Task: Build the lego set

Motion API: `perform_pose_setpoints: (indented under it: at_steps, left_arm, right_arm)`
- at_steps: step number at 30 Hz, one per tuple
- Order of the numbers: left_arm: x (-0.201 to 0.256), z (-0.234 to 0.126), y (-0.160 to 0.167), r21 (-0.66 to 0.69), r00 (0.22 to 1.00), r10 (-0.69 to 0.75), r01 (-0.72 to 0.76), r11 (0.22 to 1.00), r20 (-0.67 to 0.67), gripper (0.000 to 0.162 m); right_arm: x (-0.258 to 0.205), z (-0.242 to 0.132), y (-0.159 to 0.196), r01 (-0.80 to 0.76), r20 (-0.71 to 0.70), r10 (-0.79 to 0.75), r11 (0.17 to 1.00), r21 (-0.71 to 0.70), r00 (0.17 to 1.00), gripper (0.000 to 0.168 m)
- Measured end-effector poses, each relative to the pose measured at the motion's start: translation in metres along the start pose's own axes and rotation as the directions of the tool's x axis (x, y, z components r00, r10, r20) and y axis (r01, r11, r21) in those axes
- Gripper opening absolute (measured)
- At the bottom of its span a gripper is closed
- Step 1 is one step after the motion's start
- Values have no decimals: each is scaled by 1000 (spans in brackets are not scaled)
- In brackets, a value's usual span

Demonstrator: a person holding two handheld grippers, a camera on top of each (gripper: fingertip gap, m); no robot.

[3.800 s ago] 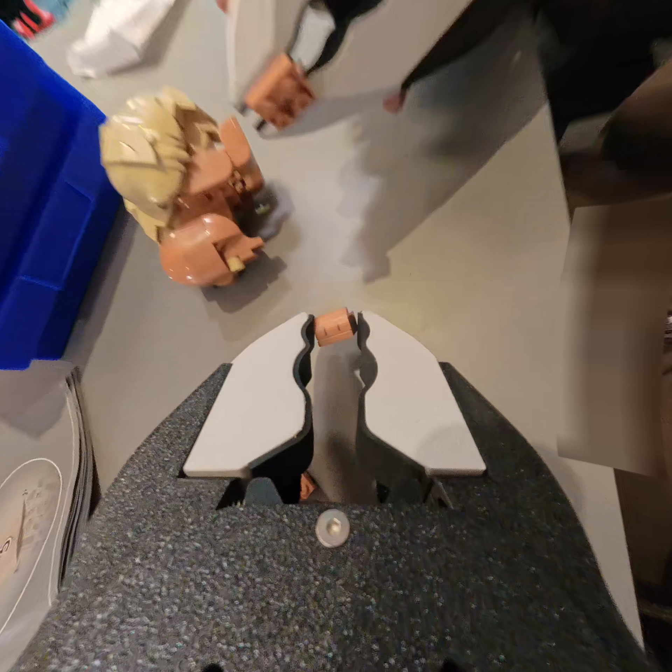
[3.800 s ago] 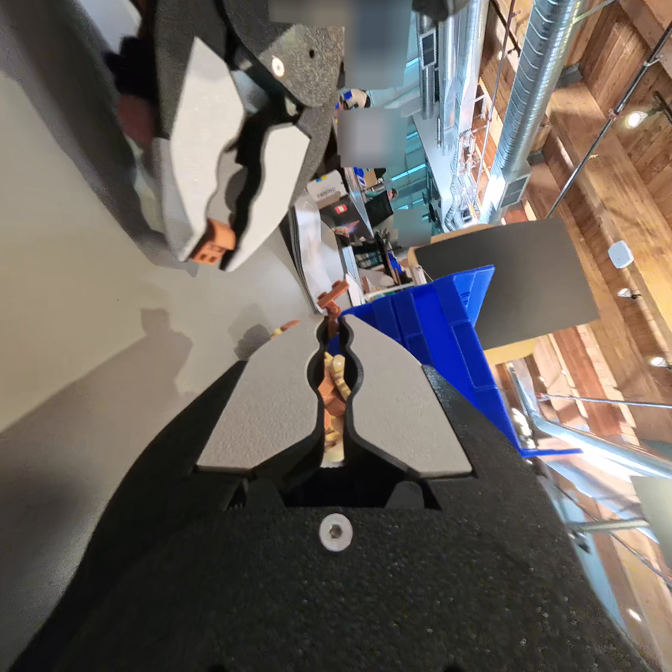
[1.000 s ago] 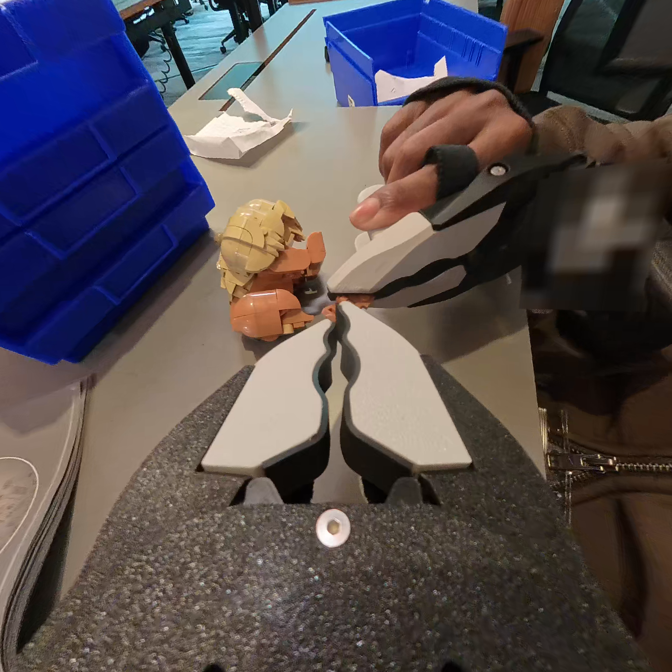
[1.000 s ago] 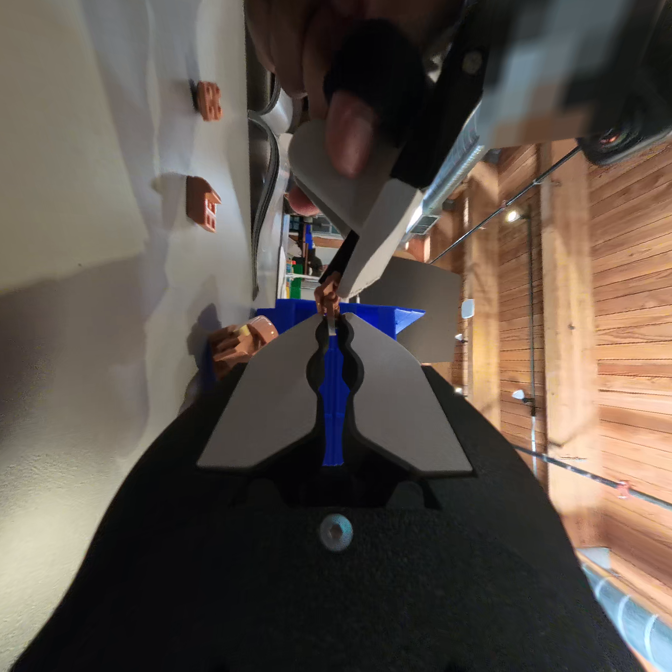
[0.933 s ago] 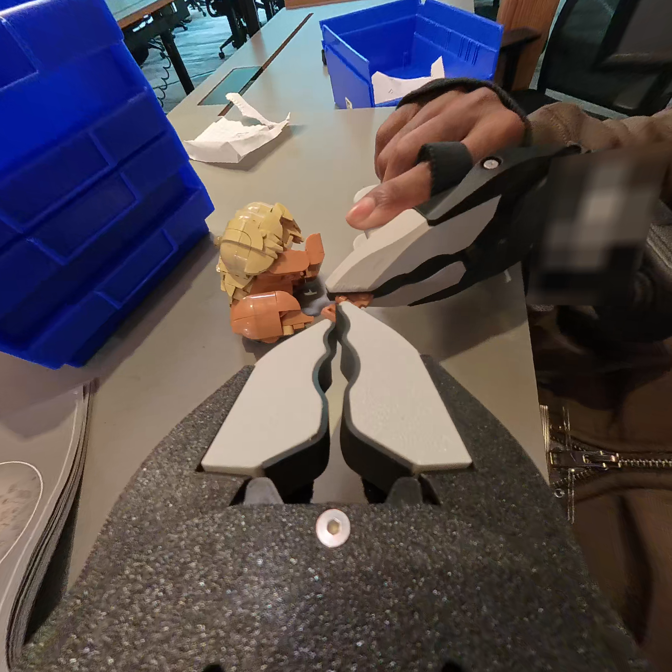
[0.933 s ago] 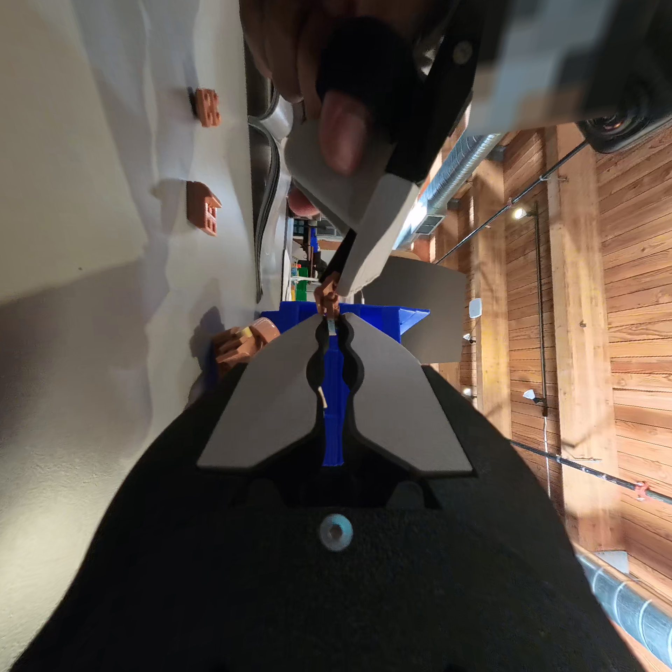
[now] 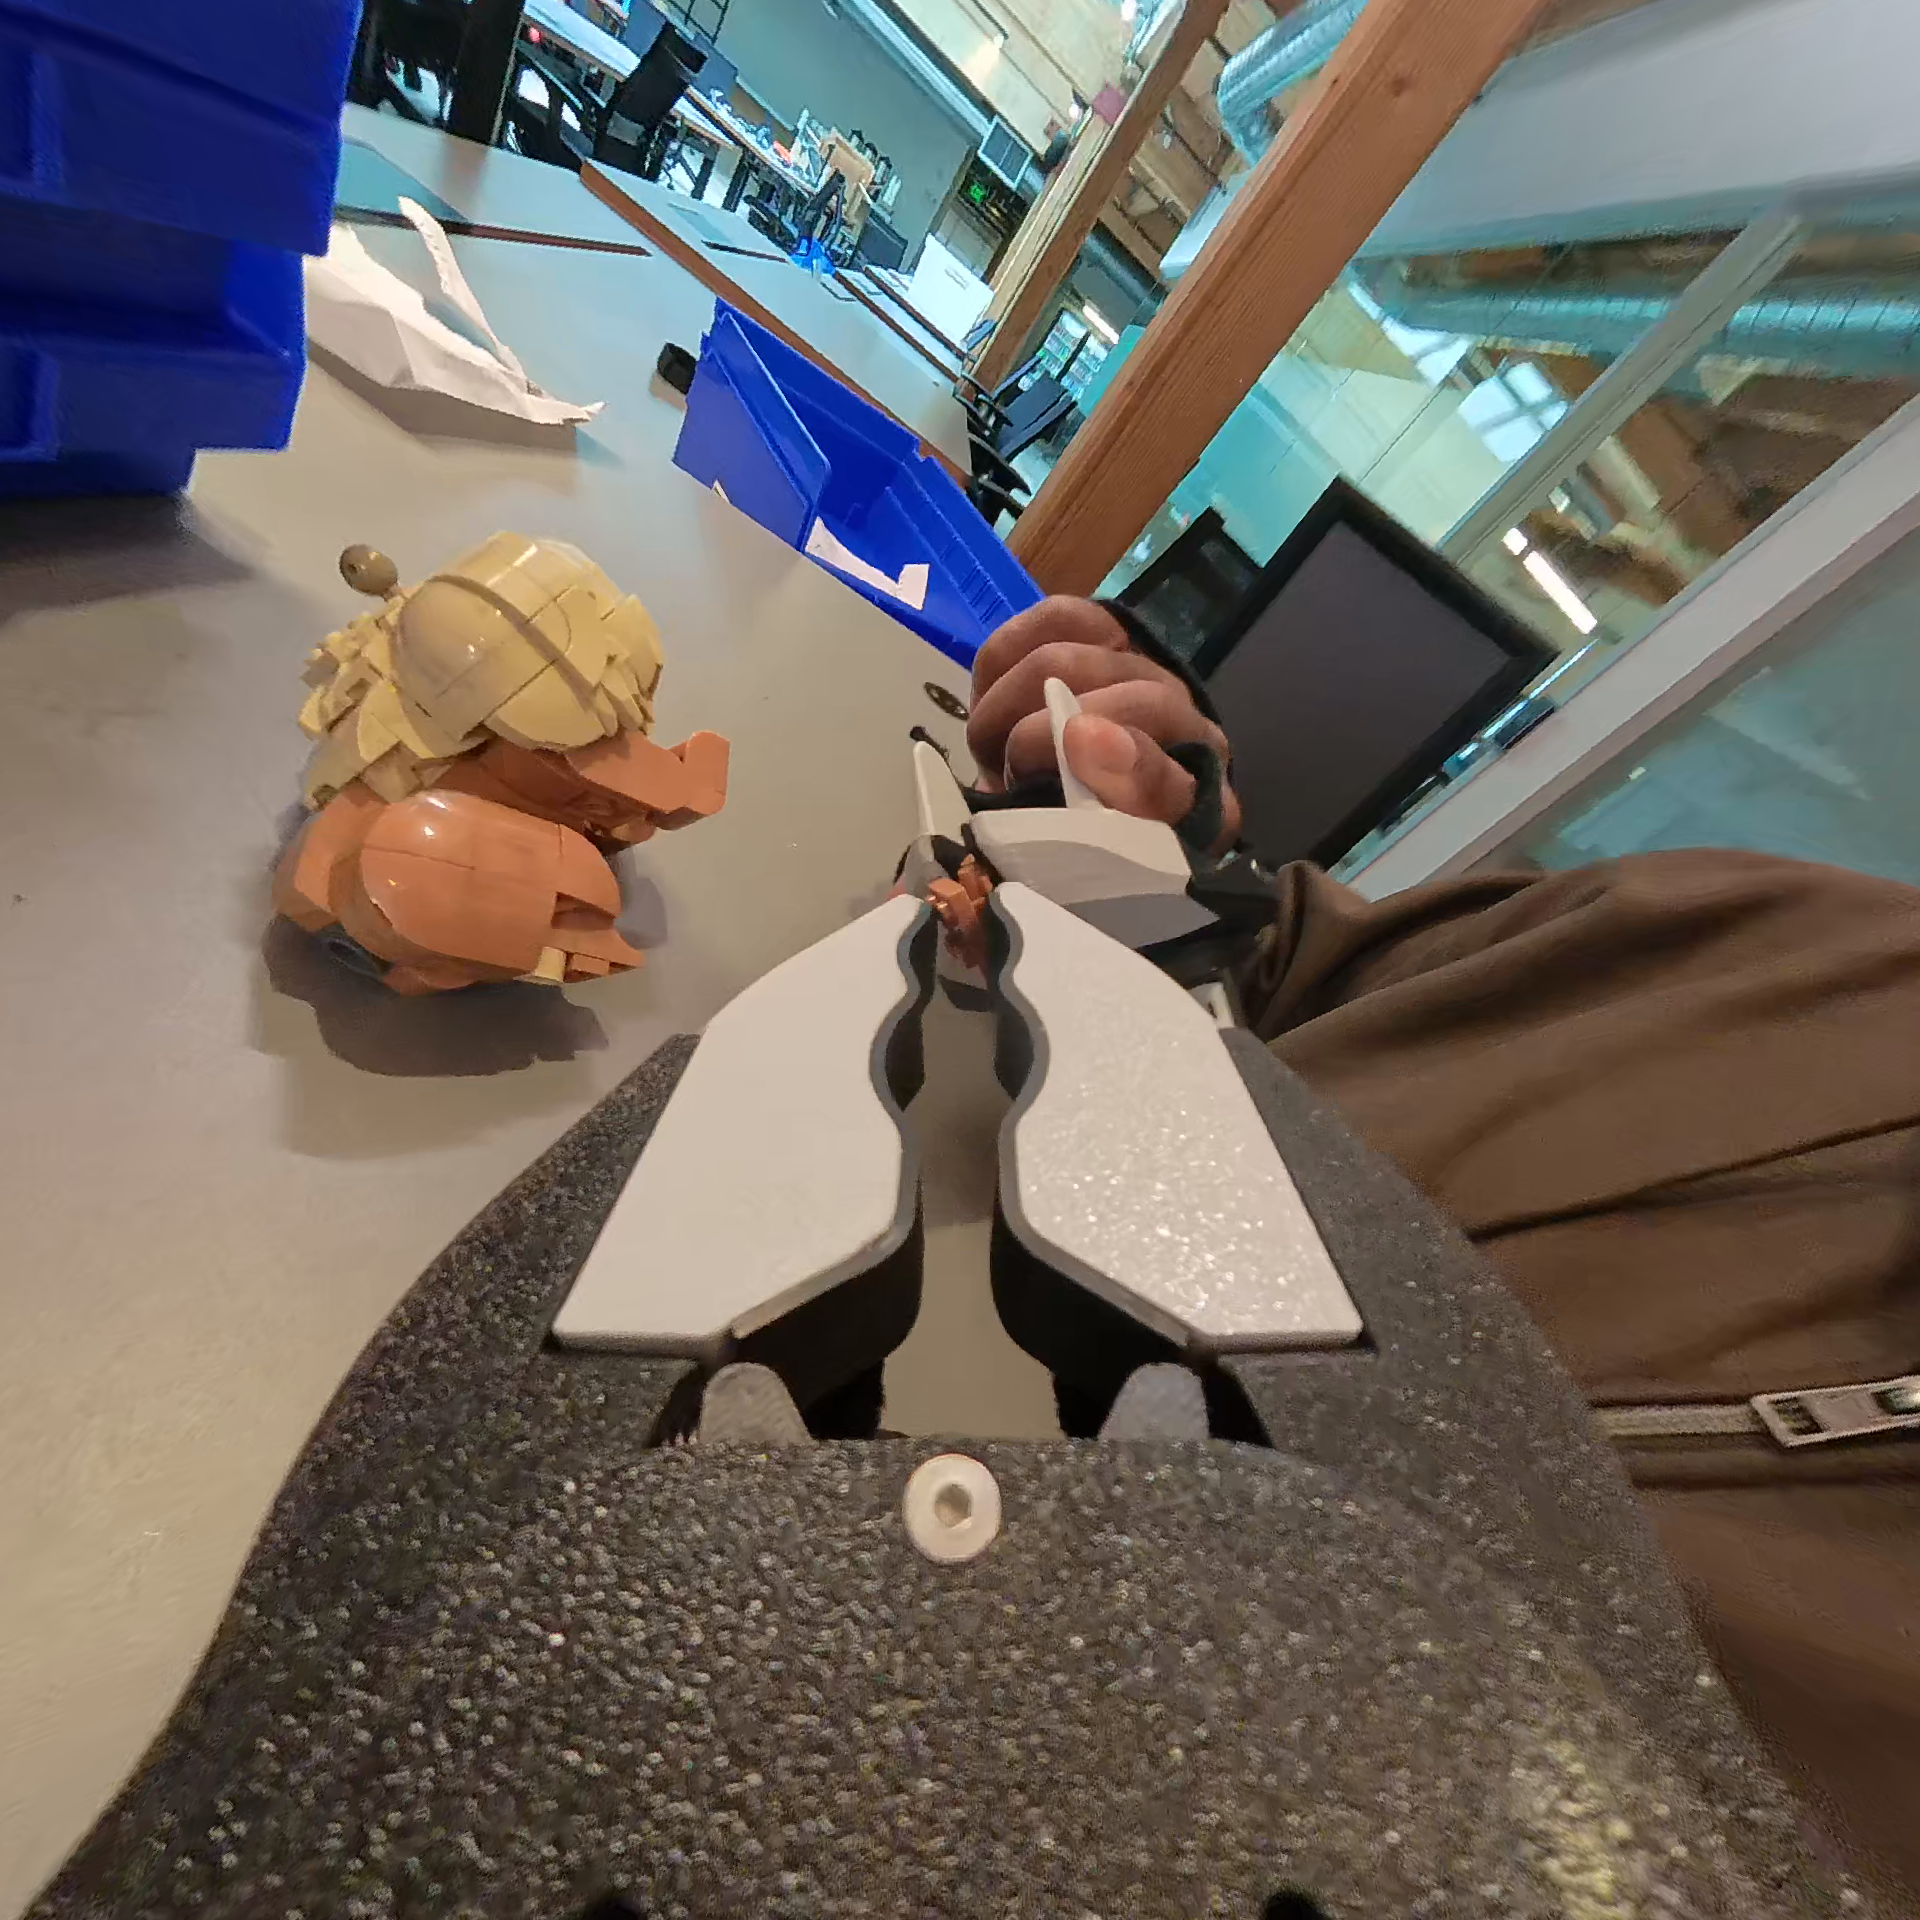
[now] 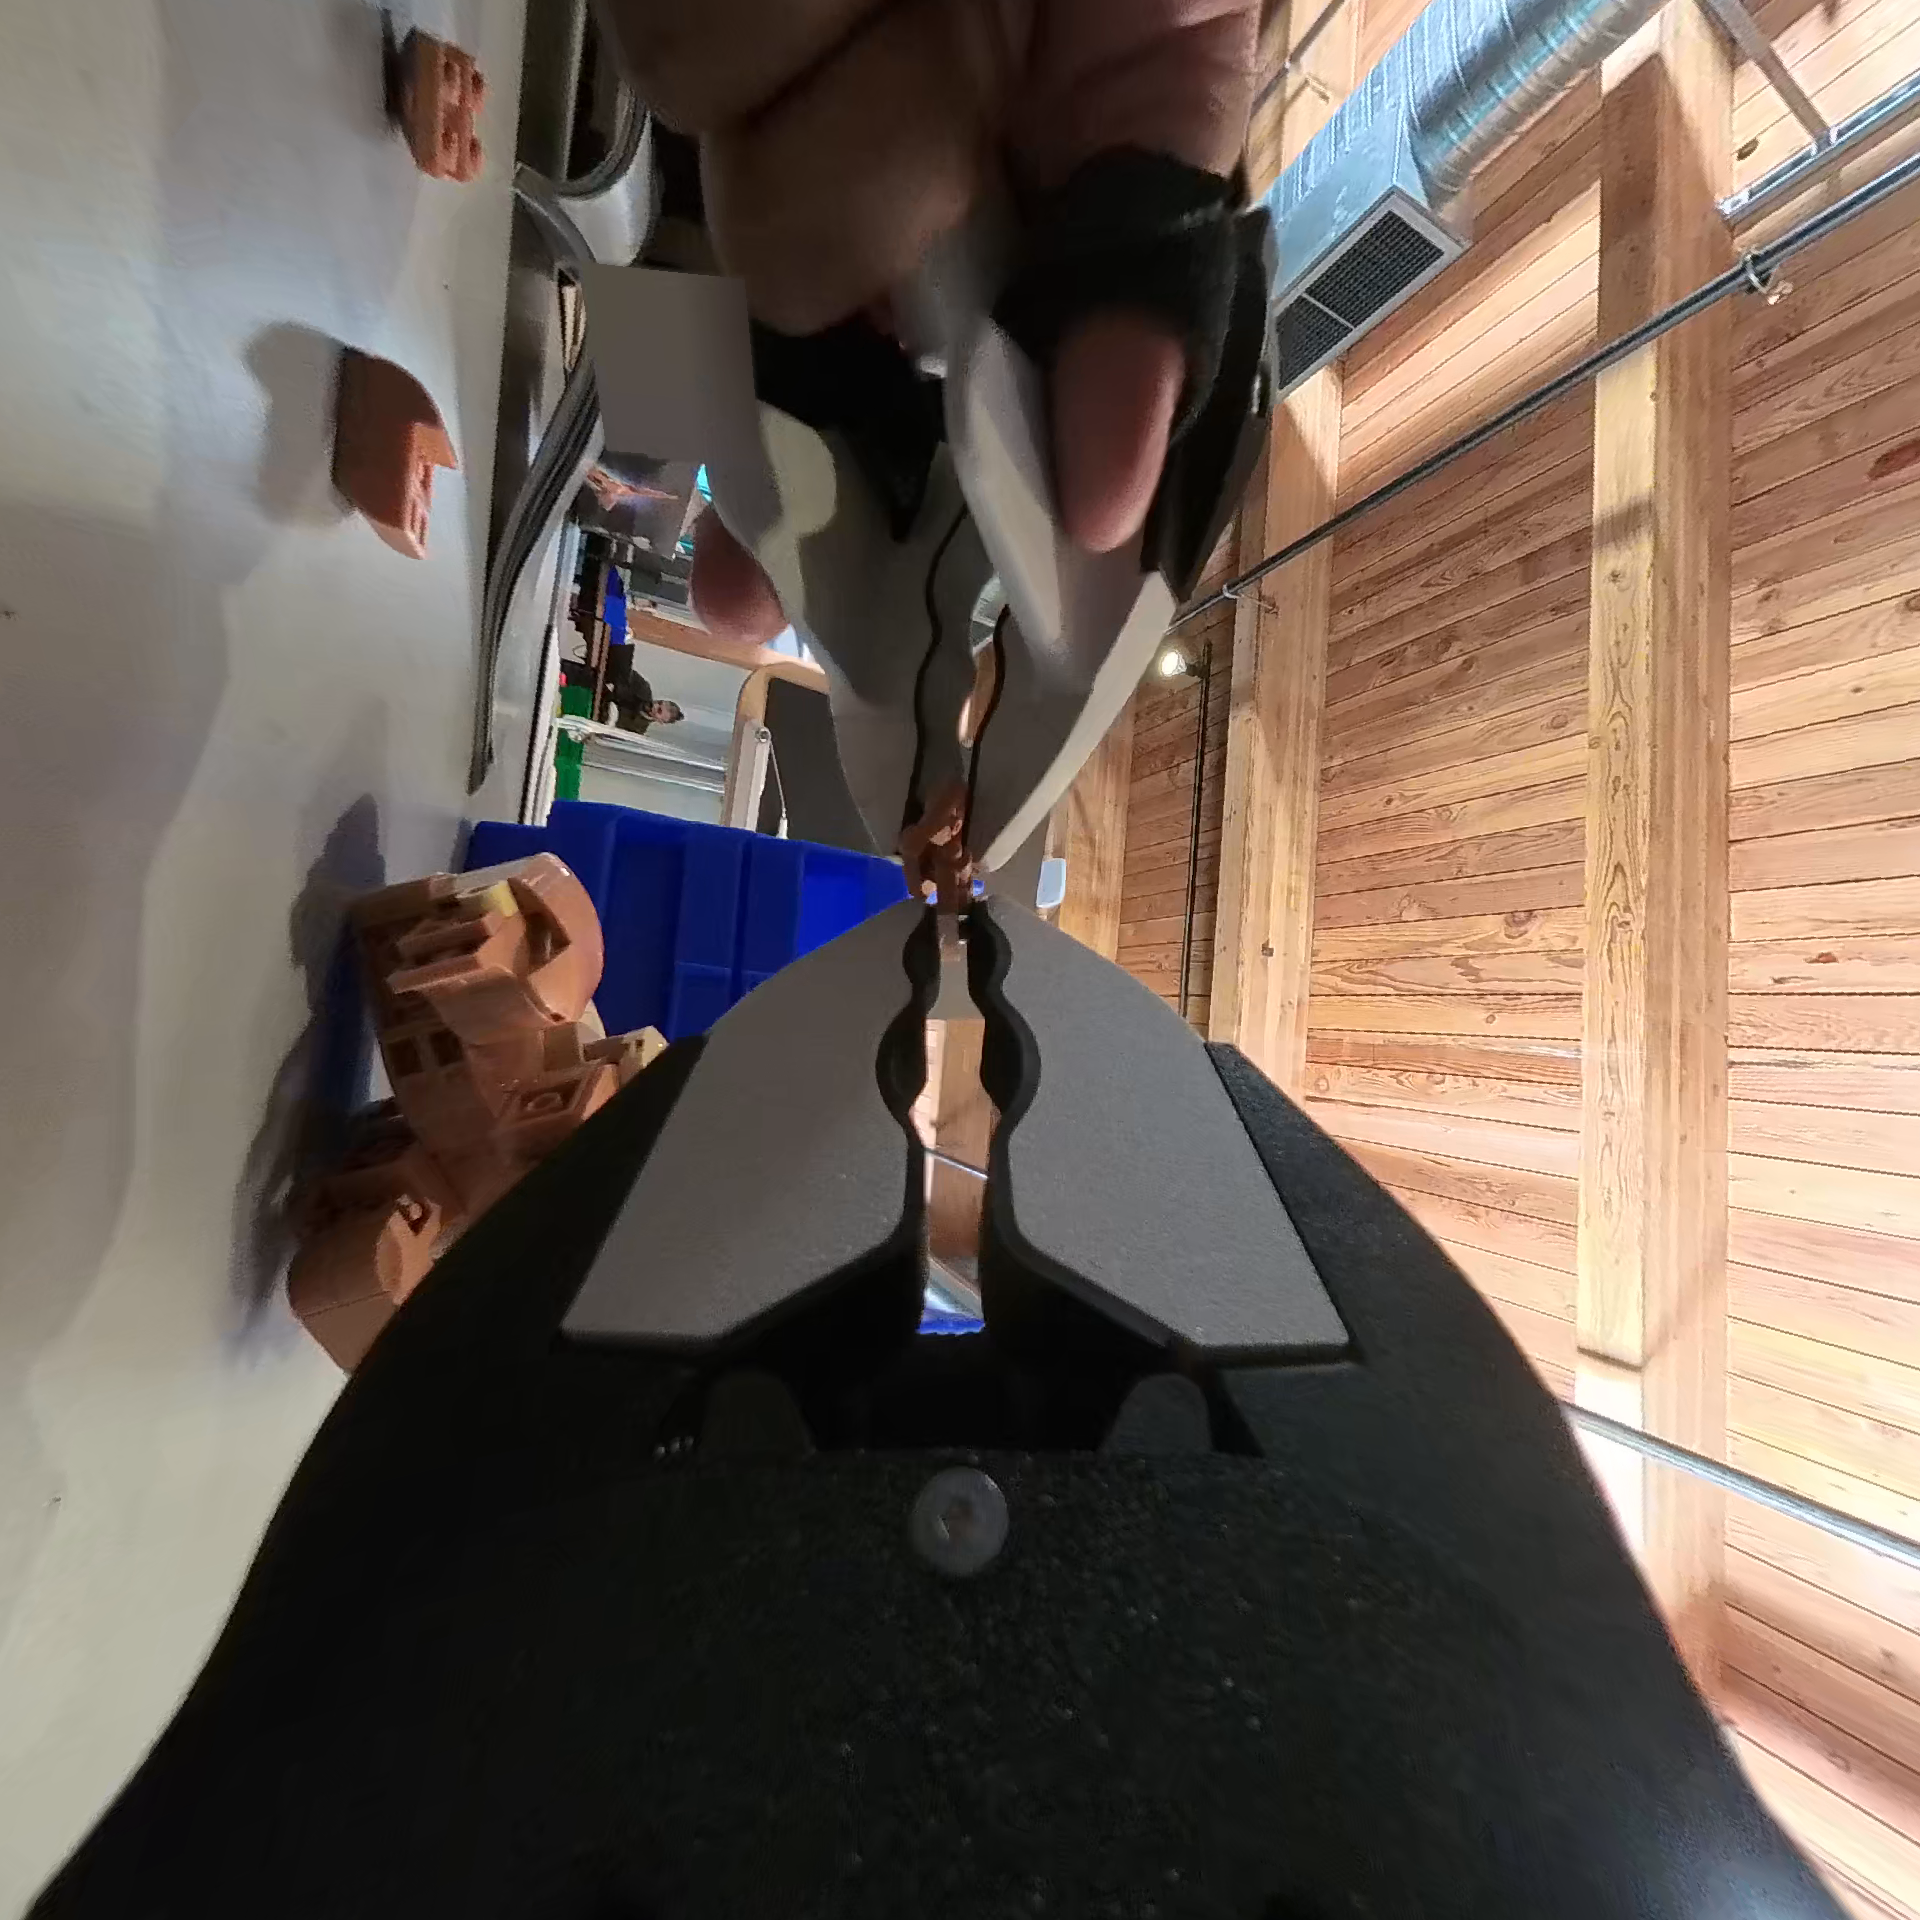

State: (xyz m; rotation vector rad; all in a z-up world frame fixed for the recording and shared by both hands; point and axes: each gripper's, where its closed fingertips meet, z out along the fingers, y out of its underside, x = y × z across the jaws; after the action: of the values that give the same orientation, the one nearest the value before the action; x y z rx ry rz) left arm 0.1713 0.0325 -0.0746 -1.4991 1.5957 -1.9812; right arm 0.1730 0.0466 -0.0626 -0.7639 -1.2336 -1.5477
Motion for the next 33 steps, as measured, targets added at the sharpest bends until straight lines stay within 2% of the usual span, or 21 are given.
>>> perform_pose_setpoints:
  at_steps: [2, 5, 11, 14, 16, 19, 25, 28, 33]
  left_arm:
    - [0, -1, 2, -36, 989, 140, -138, 990, 54, 7]
    - [-4, -2, 5, -126, 930, 336, -319, 939, 148, 6]
    - [-10, -5, 9, -242, 805, 555, -507, 827, 211, 0]
    - [-16, -13, 0, -242, 766, 586, -535, 809, 265, 0]
    - [-17, -17, -1, -216, 803, 537, -494, 842, 259, 0]
    - [-16, -16, -4, -133, 865, 431, -410, 902, 257, 0]
    - [-2, -5, -8, 5, 979, 169, -171, 985, 112, 10]
    - [0, -5, -9, 34, 996, 71, -73, 997, 52, 11]
    - [4, -7, -13, 68, 1000, 6, -6, 998, -3, 12]
  right_arm:
    - [-1, -1, -2, -43, 22, 43, 999, 18, 999, 4]
    - [-5, -1, -4, -77, 60, 74, 996, 37, 995, 4]
    - [-10, -3, -7, -211, 143, 199, 975, 71, 970, 5]
    - [-5, -5, 0, -278, 134, 268, 958, 63, 954, 4]
    - [-5, -5, 6, -276, 126, 269, 960, 40, 955, 4]
    - [-5, -4, 6, -189, 84, 186, 982, 30, 979, 5]
    - [9, -2, 8, -66, -37, 66, 998, -4, 997, 5]
    - [11, -2, 8, -46, -58, 45, 999, -9, 997, 5]
    - [12, -1, 10, -16, -72, 14, 999, -28, 997, 5]
